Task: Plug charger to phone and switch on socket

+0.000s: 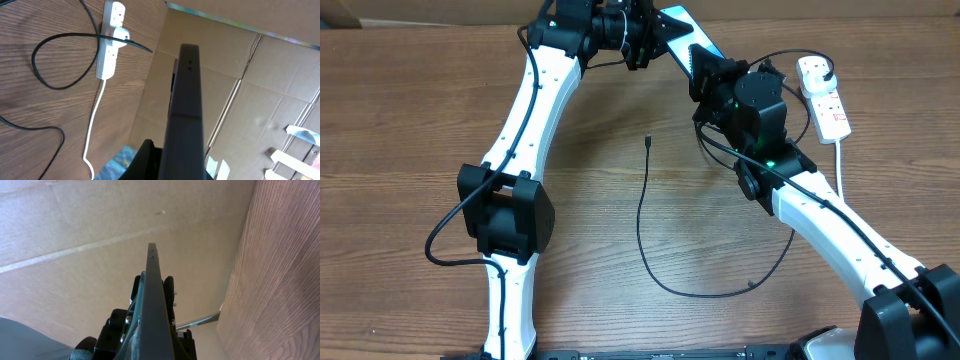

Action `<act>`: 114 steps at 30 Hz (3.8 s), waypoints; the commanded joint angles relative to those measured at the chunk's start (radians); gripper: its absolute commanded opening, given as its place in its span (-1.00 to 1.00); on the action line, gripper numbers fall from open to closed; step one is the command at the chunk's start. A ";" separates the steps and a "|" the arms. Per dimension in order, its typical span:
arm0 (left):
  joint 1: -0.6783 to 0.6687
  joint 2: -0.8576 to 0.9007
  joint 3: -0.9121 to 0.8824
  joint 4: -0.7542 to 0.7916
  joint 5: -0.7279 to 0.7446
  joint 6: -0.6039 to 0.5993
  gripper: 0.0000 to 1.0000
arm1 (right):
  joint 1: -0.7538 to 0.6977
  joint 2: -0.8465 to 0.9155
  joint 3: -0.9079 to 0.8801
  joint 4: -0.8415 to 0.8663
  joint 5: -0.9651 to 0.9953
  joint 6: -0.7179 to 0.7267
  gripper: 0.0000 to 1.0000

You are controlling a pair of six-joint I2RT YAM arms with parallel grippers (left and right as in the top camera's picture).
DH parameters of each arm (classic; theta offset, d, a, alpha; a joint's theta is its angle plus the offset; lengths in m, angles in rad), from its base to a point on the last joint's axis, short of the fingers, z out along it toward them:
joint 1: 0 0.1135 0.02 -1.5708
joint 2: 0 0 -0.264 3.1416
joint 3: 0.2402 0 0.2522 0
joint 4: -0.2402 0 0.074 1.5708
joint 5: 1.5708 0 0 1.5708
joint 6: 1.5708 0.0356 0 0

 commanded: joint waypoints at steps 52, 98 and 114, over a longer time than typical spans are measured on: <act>0.225 -0.035 0.018 -0.105 0.449 0.336 -0.92 | -0.169 0.003 0.000 -0.591 -0.390 -0.967 0.71; 0.366 -0.035 0.018 -0.291 0.250 0.737 -0.91 | 0.203 0.298 0.331 -0.964 0.018 -1.327 1.00; 0.419 -0.035 0.018 -0.789 -0.359 1.127 -0.91 | 0.203 0.298 0.331 -0.964 0.018 -1.327 1.00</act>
